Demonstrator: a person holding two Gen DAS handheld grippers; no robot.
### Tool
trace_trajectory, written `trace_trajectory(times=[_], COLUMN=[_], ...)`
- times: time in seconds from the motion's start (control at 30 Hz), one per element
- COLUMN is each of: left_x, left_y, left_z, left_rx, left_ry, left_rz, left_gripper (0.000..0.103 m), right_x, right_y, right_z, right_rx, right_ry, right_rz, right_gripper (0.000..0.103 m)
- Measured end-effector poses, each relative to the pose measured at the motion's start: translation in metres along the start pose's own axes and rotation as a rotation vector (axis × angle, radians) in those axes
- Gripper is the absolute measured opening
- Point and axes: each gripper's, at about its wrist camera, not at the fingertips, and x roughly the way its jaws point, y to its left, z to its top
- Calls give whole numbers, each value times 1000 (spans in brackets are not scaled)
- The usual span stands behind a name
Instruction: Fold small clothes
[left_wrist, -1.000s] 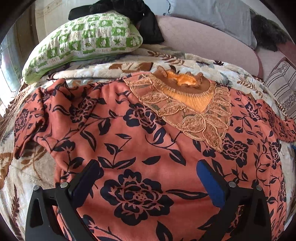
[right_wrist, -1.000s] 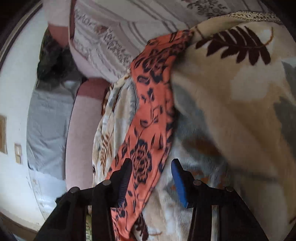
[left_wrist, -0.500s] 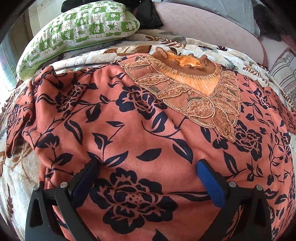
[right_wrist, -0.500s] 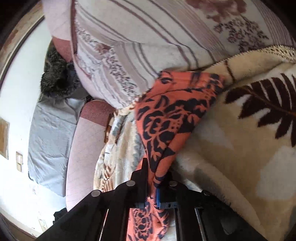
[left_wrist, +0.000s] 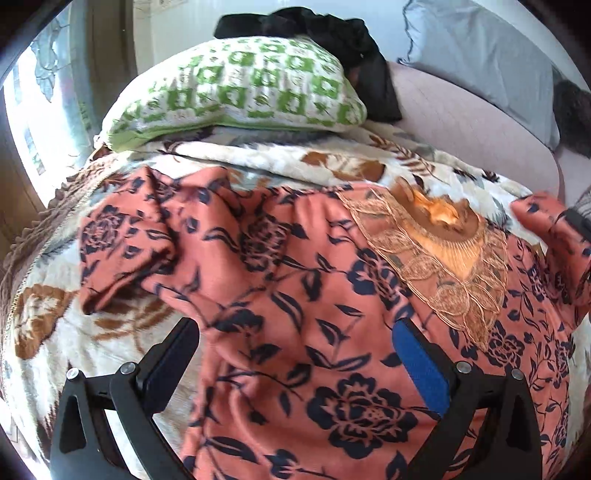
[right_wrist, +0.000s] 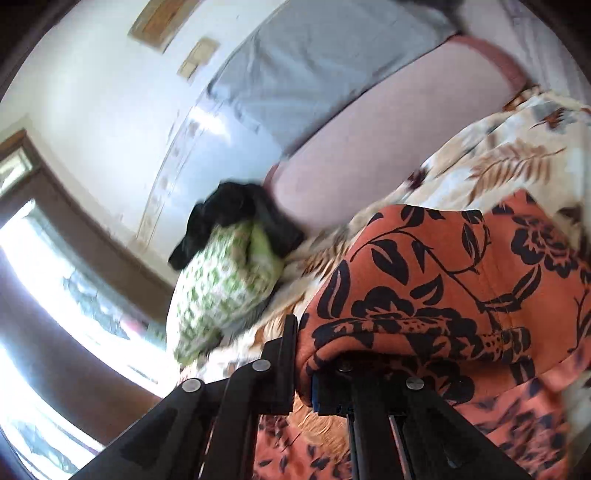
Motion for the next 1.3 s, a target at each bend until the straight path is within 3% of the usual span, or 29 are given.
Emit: trace_trajectory(times=[0.1, 0.17, 0.2, 0.23, 0.27, 0.37, 0.47, 0.6, 0.63, 0.67, 0.73, 1.0, 1.07, 1.1, 1.13, 1.2, 1.27, 1.3], left_x=[-3, -4, -5, -5, -6, -11, -19, -24, -24, -23, -21, -12, -9, -6, -3, 8, 16, 20], left_y=[21, 30, 34, 36, 37, 34, 17, -19, -30, -40, -62, -119, -129, -133, -136, -139, -136, -134], left_z=[4, 5, 5, 6, 7, 10, 9, 4, 3, 2, -3, -22, -26, -28, -30, -31, -30, -28], left_rx=[-8, -9, -9, -8, -8, -5, 29, 109, 127, 147, 193, 369, 397, 412, 426, 446, 431, 416], left_ry=[-27, -33, -37, -41, -47, -71, -109, -140, -139, -136, -131, -146, -140, -135, -130, -109, -82, -62], left_rz=[41, 49, 51, 55, 57, 30, -5, -83, -105, -123, -144, -139, -148, -146, -139, -110, -116, -130], left_gripper=[103, 103, 103, 103, 103, 103, 103, 103, 103, 103, 103, 103, 103, 103, 103, 103, 97, 87], right_x=[63, 97, 104, 106, 100, 79, 52, 8, -2, -12, -23, -39, -35, -24, -18, -20, -21, -20], right_y=[25, 28, 26, 23, 20, 16, -2, -31, -39, -47, -54, -121, -136, -146, -155, -157, -148, -141], right_z=[-57, -99, -114, -123, -127, -120, -113, -87, -81, -76, -62, -36, -33, -36, -41, -40, -36, -36], right_rx=[-48, -71, -65, -46, -21, 34, 156, 313, 342, 356, 349, 473, 464, 484, 526, 570, 547, 536], right_ry=[243, 437, 492, 499, 477, 437, 407, 287, 252, 219, 175, 61, 73, 125, 148, 134, 146, 147], right_rz=[17, -33, -34, -16, 17, 87, 133, 95, 86, 69, -1, -116, -204, -236, -219, -187, -162, -143], right_gripper=[10, 37, 46, 63, 71, 76, 76, 75, 68, 51, 36, 36, 34, 31, 24, 24, 26, 26])
